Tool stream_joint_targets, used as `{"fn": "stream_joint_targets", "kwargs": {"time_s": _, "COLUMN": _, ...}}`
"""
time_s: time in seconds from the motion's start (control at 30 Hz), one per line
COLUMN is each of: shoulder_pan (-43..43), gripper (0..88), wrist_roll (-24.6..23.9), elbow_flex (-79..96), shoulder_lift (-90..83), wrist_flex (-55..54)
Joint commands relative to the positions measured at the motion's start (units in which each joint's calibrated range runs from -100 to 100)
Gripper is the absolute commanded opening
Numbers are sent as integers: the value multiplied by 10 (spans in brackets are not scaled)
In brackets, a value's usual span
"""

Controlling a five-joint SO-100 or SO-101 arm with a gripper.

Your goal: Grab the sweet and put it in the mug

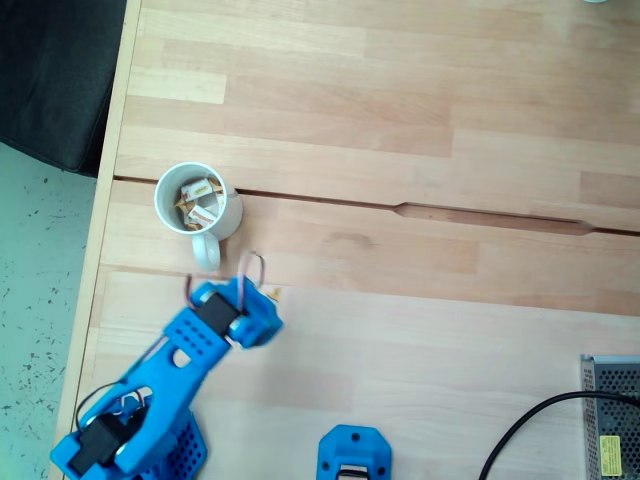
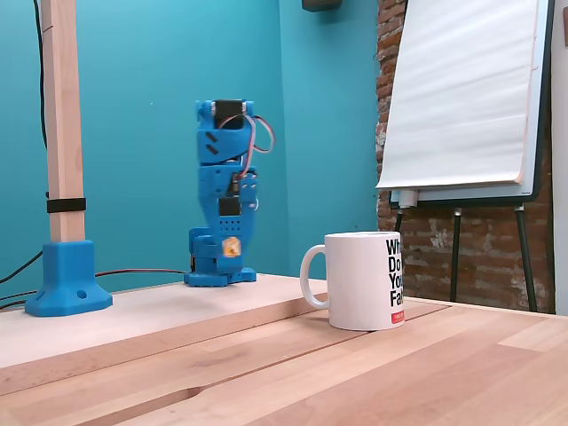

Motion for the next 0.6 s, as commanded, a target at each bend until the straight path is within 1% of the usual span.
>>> {"fn": "stream_joint_targets", "kwargs": {"time_s": 0.0, "shoulder_pan": -55, "gripper": 0, "wrist_roll": -52, "elbow_flex": -53, "shoulder_lift": -31, "wrist_flex": 5}}
{"fn": "stream_joint_targets", "kwargs": {"time_s": 0.13, "shoulder_pan": -97, "gripper": 0, "wrist_roll": -116, "elbow_flex": -95, "shoulder_lift": -31, "wrist_flex": 5}}
{"fn": "stream_joint_targets", "kwargs": {"time_s": 0.27, "shoulder_pan": -130, "gripper": 0, "wrist_roll": -170, "elbow_flex": -138, "shoulder_lift": -30, "wrist_flex": 4}}
{"fn": "stream_joint_targets", "kwargs": {"time_s": 0.4, "shoulder_pan": -163, "gripper": 0, "wrist_roll": -215, "elbow_flex": -179, "shoulder_lift": -29, "wrist_flex": 4}}
{"fn": "stream_joint_targets", "kwargs": {"time_s": 0.57, "shoulder_pan": -207, "gripper": 0, "wrist_roll": -258, "elbow_flex": -215, "shoulder_lift": -28, "wrist_flex": 3}}
